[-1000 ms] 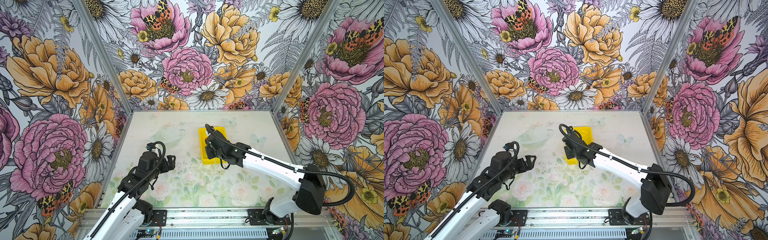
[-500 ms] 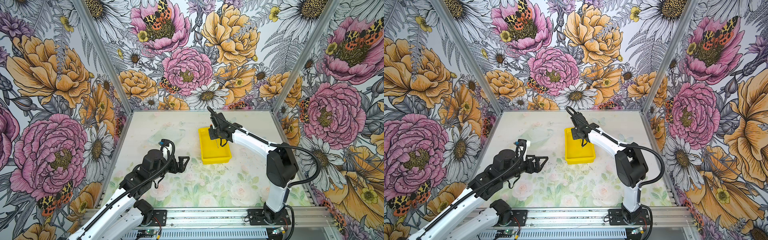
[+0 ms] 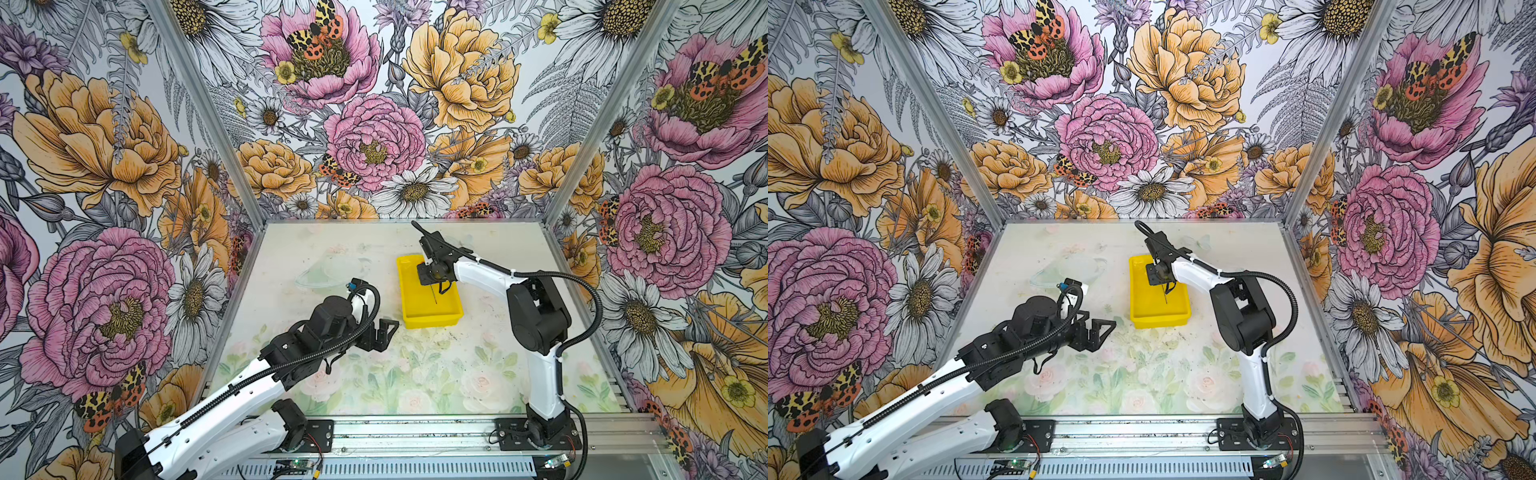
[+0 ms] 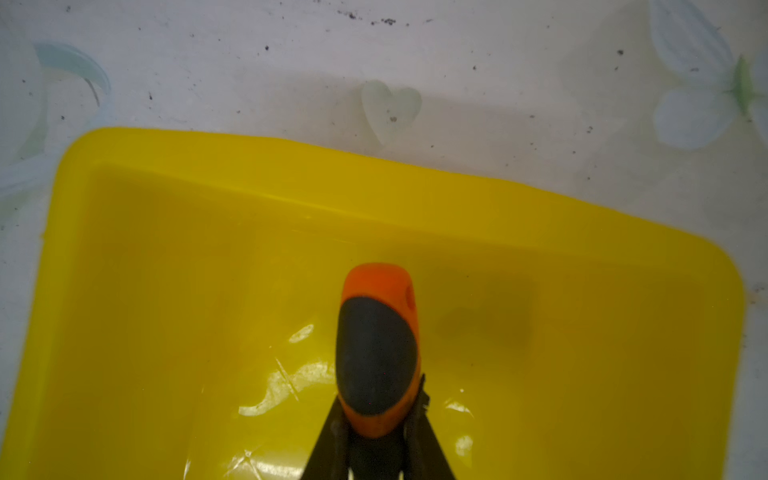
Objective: Put the screwdriver in the bin
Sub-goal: 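Lift the screwdriver with the right gripper and carry it over the yellow bin, then open the right gripper to drop the screwdriver into the bin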
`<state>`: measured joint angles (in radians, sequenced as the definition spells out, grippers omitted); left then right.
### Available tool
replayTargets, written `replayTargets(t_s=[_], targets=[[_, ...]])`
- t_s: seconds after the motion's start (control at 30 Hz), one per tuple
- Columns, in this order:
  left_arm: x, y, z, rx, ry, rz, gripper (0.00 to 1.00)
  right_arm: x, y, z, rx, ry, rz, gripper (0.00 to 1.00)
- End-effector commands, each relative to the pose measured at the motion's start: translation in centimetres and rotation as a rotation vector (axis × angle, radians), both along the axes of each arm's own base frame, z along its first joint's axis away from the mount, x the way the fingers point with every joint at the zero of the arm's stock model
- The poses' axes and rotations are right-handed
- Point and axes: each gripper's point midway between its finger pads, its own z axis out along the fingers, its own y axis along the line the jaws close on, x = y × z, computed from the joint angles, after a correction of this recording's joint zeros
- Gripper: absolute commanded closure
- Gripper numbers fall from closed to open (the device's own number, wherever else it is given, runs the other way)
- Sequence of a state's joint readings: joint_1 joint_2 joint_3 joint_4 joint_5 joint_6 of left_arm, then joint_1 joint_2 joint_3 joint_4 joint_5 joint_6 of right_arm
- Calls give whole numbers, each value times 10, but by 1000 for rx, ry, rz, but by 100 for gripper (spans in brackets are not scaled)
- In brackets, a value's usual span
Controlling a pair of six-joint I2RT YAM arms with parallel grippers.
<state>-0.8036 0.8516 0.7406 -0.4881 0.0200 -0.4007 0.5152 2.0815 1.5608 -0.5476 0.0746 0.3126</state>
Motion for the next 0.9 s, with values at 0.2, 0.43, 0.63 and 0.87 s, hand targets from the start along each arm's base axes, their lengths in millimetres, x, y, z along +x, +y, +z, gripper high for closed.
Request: replayTargets(t_s=[0.2, 0.43, 0.63, 0.87], targets=[[7, -5, 15, -22, -39, 35, 1, 3, 0, -24, -3, 45, -7, 100], [9, 3, 11, -32, -28, 99, 1, 2, 0, -21, -1, 41, -6, 73], [7, 15, 11, -60, -31, 168, 1, 2, -3, 14, 2, -30, 20, 46], [2, 37, 7, -25, -45, 242, 1, -15, -17, 81, 11, -158, 48, 31]])
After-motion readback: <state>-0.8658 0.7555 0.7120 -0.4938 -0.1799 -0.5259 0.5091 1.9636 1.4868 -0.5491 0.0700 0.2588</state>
